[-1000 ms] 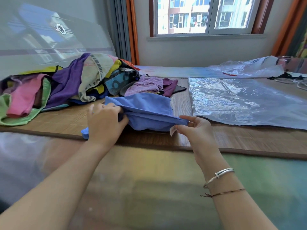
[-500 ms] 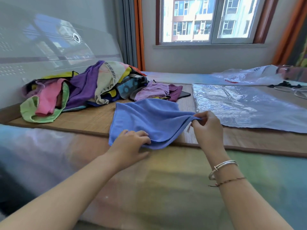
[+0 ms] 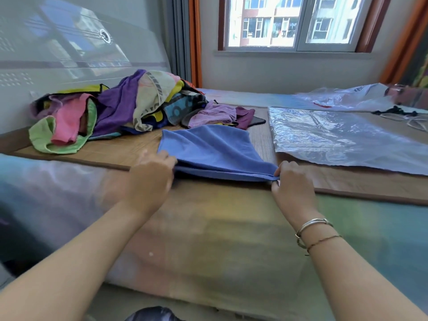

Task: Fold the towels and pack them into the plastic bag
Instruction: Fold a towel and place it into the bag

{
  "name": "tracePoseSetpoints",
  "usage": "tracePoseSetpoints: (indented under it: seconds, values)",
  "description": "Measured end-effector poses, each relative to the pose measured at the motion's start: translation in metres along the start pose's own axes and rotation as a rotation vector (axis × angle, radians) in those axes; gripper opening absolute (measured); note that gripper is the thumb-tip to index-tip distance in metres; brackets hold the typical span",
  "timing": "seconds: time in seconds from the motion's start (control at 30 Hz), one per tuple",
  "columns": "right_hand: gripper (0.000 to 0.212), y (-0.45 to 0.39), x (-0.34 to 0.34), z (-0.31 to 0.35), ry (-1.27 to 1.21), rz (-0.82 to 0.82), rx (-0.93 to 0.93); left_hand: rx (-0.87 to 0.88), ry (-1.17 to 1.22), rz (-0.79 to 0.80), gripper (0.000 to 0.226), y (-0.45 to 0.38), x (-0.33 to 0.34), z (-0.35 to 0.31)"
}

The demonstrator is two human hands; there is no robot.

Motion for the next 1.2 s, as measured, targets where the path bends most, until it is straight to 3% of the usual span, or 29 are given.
tracePoseSetpoints:
  seconds: [0.1, 0.2, 0.3, 0.37, 0.47, 0.57, 0.63, 0.7, 0.83, 1.0, 1.03, 1.2]
  values:
    - [0.017, -0.002, -0.008, 0.003, 0.001, -0.041, -0.003, -0.001, 0.107, -0.198, 0.016, -0.011, -0.024, 0.008]
    - [0.013, -0.01, -0.029, 0.01, -0.192, -0.133, 0.048, -0.034, 0.016, -0.101, 0.02, -0.003, -0.021, 0.025]
    - [0.014, -0.014, -0.046, 0.016, -0.379, -0.089, 0.067, -0.067, 0.007, -0.081, 0.006, 0.002, -0.034, 0.037]
    - [0.014, -0.018, -0.064, 0.016, -0.441, -0.053, 0.11, -0.073, 0.058, -0.121, 0.022, -0.013, -0.055, 0.04]
    - [0.015, -0.038, -0.115, 0.02, -0.735, -0.126, 0.158, -0.058, 0.165, -0.269, 0.032, -0.055, -0.106, 0.039]
    - [0.017, -0.065, -0.17, 0.027, -1.068, -0.172, 0.182, -0.088, 0.195, -0.495, 0.024, -0.09, -0.16, 0.035]
    - [0.016, -0.087, -0.194, 0.031, -1.139, -0.226, 0.168, -0.122, 0.223, -0.593, 0.022, -0.108, -0.189, 0.03]
    - [0.013, -0.107, -0.203, 0.034, -1.077, -0.256, 0.159, -0.151, 0.228, -0.595, 0.019, -0.122, -0.2, 0.029]
    - [0.015, -0.153, -0.195, 0.039, -1.0, -0.106, 0.211, -0.12, 0.168, -0.49, 0.018, -0.146, -0.191, 0.045]
    - [0.014, -0.185, -0.151, 0.051, -0.912, 0.346, 0.262, -0.336, 0.08, -0.135, 0.007, -0.163, -0.133, 0.081]
    - [0.014, -0.188, -0.139, 0.053, -0.886, 0.406, 0.262, -0.363, 0.082, -0.082, 0.013, -0.164, -0.119, 0.087]
    - [0.012, -0.225, -0.068, 0.053, -0.859, 0.532, 0.321, -0.594, 0.513, 0.103, 0.017, -0.184, -0.038, 0.115]
Point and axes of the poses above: each hand's wrist, its own y-axis away from the middle knuckle, its own x-axis out of the palm, z = x × y, the point moved 2 cm from there along -y, towards the middle knuckle, and after that the axes turned 15 degrees about y, right-handed, at the moved point
